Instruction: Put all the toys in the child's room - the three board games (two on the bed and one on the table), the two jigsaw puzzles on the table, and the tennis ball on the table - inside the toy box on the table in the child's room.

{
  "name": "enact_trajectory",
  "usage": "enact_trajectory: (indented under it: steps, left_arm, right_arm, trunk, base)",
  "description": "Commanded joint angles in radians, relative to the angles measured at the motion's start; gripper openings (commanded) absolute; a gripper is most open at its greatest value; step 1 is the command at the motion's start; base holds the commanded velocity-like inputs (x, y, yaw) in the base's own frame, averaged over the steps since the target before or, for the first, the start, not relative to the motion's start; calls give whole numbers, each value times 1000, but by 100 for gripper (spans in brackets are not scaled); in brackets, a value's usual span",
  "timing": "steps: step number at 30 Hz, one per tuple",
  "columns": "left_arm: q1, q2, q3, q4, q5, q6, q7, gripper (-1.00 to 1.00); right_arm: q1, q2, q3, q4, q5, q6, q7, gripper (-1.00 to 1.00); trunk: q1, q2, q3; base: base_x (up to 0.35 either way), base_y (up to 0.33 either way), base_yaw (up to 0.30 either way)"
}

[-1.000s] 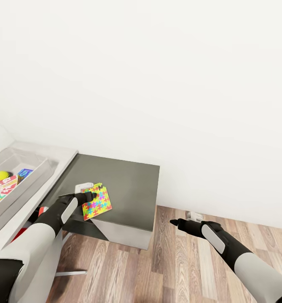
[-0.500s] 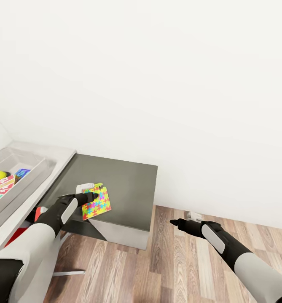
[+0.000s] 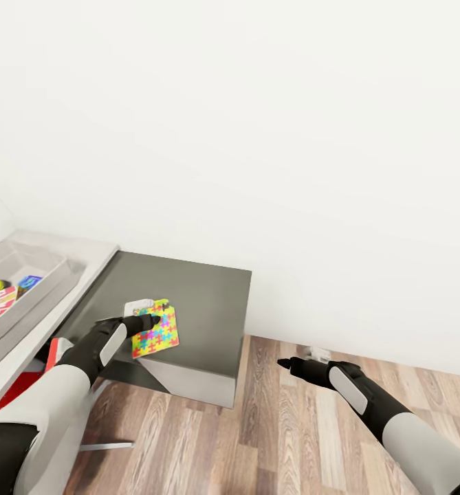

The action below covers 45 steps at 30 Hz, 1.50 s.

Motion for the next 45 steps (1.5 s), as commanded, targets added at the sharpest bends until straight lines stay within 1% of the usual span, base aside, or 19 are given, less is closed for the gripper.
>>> enact_trajectory:
  steps: [1,9,24,41,45]
  left_arm:
    - [0,1,-7,49,11,4,-2,100]
    - [0,1,-7,49,11,3,-2,100]
    - [1,1,-7,49,10,2,-3,100]
    - [0,1,-7,49,11,0,-5,100]
    - [0,1,-7,49,11,0,-5,100]
  right_arm:
    - [-1,-1,4,0,-1,1,1,100]
    - [-1,-1,4,-1,-1,1,1,100]
    - [-1,-2,4,0,-1,0,1,100]
    - [-1,-7,-3,-8,-3,2,3,100]
    - [-1,-8,-5,-9,-3,2,3,100]
  trunk:
    - [1,-1,-2]
    - [1,-1,-2]
    - [1,-1,-2]
    - [1,-1,-2]
    - [1,-1,-2]
  base:
    - [0,-256,0]
    - [0,-120,0]
    - [0,-253,0]
    - [0,-15,0]
    - [0,0,-128]
